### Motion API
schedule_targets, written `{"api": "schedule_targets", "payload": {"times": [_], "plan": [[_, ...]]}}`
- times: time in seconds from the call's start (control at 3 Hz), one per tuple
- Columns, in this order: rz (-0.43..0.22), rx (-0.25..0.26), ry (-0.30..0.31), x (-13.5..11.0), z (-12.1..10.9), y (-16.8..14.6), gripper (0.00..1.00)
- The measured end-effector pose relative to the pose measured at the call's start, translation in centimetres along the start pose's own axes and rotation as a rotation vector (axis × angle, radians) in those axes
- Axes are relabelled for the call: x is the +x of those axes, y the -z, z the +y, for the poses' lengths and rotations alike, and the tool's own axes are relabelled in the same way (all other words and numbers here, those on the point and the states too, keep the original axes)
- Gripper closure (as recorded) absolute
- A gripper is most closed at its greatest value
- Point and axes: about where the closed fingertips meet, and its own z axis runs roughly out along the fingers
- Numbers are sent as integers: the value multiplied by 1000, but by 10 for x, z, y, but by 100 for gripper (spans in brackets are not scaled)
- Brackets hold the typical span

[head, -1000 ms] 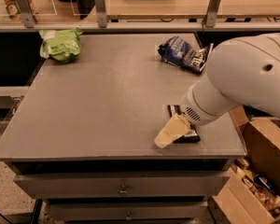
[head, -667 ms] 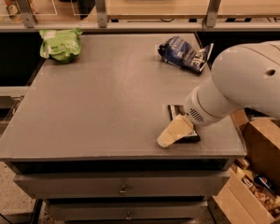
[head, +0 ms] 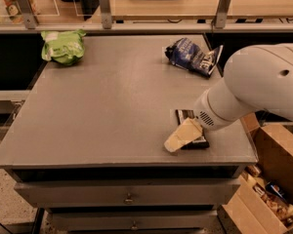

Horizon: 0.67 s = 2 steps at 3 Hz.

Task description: Move rxbar chocolate near blue chip bag

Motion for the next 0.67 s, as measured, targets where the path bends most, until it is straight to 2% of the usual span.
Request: {"api": "schedule_targets", "payload": {"times": [0.67], "plan": [[0,0,0,-7,-2,15,87]]}}
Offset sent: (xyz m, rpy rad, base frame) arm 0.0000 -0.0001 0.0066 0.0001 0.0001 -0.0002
